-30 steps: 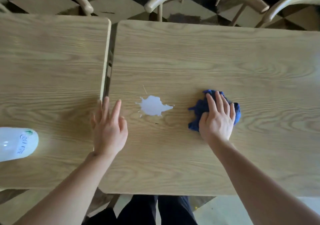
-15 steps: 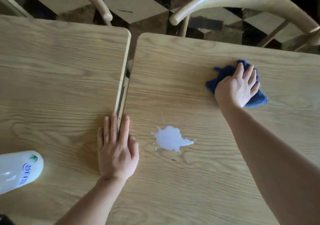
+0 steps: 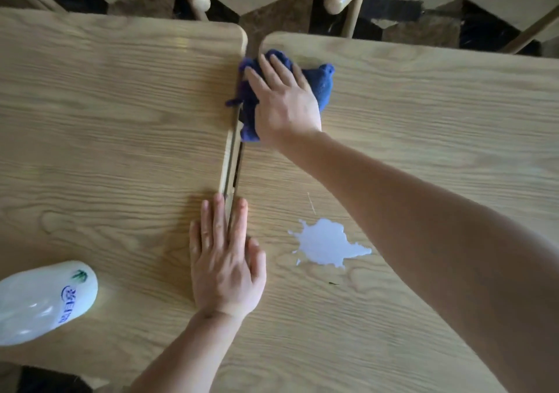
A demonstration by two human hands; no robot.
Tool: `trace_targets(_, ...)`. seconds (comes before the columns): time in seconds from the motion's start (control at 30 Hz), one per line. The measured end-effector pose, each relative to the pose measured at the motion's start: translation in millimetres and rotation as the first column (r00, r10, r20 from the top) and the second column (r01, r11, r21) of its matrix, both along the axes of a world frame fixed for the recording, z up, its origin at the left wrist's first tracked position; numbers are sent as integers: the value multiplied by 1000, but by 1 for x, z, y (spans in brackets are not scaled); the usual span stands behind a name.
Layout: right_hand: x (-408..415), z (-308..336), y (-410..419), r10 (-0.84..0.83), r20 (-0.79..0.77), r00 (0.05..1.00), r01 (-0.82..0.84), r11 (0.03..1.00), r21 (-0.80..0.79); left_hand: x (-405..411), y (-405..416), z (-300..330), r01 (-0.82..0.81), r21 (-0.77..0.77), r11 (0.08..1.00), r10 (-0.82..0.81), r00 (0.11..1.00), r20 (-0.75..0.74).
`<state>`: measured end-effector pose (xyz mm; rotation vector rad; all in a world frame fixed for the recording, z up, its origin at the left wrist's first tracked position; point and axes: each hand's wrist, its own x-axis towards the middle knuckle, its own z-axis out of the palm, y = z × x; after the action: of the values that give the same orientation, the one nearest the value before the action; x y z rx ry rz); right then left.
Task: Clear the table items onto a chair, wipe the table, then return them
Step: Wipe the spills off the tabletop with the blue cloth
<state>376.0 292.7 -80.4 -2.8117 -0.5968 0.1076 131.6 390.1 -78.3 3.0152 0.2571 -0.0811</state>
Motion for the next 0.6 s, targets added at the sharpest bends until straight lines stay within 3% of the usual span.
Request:
trace_targets(0.1,-11,-2,-50,406,35,913,-403,913,-64,-1,1,0,1,-8,1000,-1,1000,15)
trace_targets(0.17,-9,0,-89,528,4,849,-524,844,-116,-1,2,0,-11,-10,1000,11,1000,12)
trace_targets(0.2,-8,0,-108,514,17,858,-508,853,-119,-1,1,1,-11,-10,1000,11,1000,7)
trace_targets(0.27,-10,0,-147,336,57,940,-328,937,-117,-1,2,2,-14,-16,1000,14,1000,-2)
trace_targets(0.37,-36,4,-197,-129,65,989,137,981,-135,0,2,1,-12,-16,1000,12,1000,-12)
trace_targets(0.43,-55,8,-204,-439,46,898,441,888,-131,-1,2,1,-16,-21,1000,15,1000,-5)
trace_targets(0.5,-66,9,-184,-710,14,704,708,700,-91,-1,1,1,-19,-29,999,19,1000,-12)
trace_targets(0.57,-73,9,-151,-855,-36,517,854,518,-52,-2,1,3,-21,-41,999,20,999,-31)
trace_targets(0.6,-77,8,-132,-879,-58,473,879,475,-38,-2,1,4,-22,-47,999,20,999,-35)
